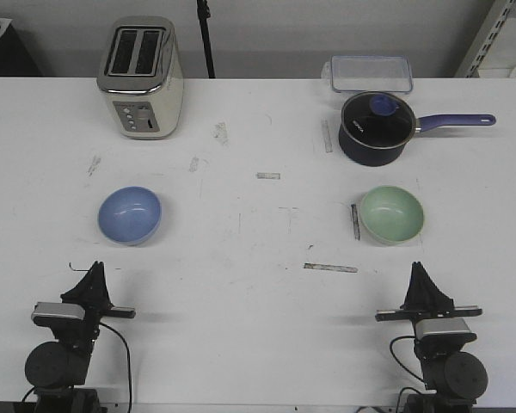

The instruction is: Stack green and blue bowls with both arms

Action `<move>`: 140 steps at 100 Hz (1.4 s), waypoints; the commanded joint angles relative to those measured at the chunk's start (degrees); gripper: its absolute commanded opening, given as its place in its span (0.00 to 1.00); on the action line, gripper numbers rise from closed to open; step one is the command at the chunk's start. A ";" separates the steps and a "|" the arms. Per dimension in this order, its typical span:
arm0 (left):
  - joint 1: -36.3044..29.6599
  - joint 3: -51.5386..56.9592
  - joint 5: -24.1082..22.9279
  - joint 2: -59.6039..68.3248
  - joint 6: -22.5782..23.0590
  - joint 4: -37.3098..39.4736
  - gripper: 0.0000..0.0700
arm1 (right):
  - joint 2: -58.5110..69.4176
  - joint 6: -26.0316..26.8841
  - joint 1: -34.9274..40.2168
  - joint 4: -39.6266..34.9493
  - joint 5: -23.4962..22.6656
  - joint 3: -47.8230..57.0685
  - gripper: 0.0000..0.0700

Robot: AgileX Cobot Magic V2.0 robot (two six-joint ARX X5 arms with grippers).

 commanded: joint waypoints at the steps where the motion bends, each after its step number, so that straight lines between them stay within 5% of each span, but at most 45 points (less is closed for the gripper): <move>1: 0.02 -1.22 0.00 -0.11 0.31 0.70 0.00 | -0.11 0.81 0.00 0.57 0.02 -0.09 0.01; 32: 0.02 -1.22 0.00 -0.11 0.31 0.72 0.00 | -0.09 4.22 0.02 -0.17 0.00 1.20 0.01; 53: 0.02 -1.22 0.00 -0.11 0.31 0.72 0.00 | 4.28 3.26 0.00 -10.25 2.01 10.43 0.01; 101: 0.02 -1.22 0.00 -0.11 0.31 0.70 0.00 | 39.93 3.67 0.02 -22.82 1.25 35.47 0.01; 140: 0.02 -1.22 0.00 -0.11 0.31 0.70 0.00 | 66.20 9.31 0.00 -42.12 -2.97 59.06 0.01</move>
